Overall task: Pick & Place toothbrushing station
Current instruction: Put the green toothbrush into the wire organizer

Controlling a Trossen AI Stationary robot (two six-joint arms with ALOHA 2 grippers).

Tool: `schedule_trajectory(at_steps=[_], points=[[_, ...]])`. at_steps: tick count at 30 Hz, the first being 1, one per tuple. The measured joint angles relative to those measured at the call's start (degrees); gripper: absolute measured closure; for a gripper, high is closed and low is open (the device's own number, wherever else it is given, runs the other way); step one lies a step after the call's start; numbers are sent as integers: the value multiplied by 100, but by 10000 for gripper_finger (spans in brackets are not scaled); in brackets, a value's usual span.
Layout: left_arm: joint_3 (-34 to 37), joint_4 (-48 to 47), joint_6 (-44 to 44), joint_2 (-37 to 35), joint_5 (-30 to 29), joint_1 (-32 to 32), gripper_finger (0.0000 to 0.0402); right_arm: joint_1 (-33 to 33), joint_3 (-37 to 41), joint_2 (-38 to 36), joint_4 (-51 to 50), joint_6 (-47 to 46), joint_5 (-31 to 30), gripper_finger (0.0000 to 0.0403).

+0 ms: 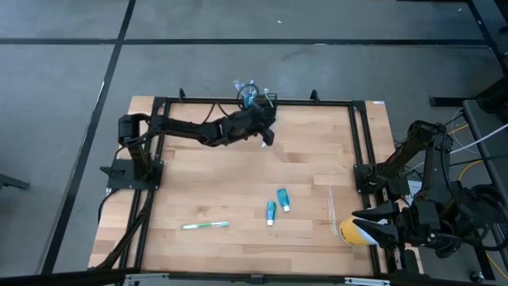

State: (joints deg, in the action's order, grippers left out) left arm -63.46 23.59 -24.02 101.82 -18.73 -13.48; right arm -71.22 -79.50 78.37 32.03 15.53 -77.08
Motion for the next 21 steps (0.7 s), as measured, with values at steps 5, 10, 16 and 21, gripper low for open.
schedule_trajectory(at_steps=[5,10,16,21], points=[[0,624,248,0,-271,-348,400,0,0,1,0,-9,-6,333],[0,1206,548,0,-285,-775,400,2,0,64,2,-41,-228,333],[0,1945,518,147,190,-1315,400,2,0,150,0,-159,-504,333],[-8,2552,230,546,681,-1547,400,2,0,157,4,-146,-651,333]])
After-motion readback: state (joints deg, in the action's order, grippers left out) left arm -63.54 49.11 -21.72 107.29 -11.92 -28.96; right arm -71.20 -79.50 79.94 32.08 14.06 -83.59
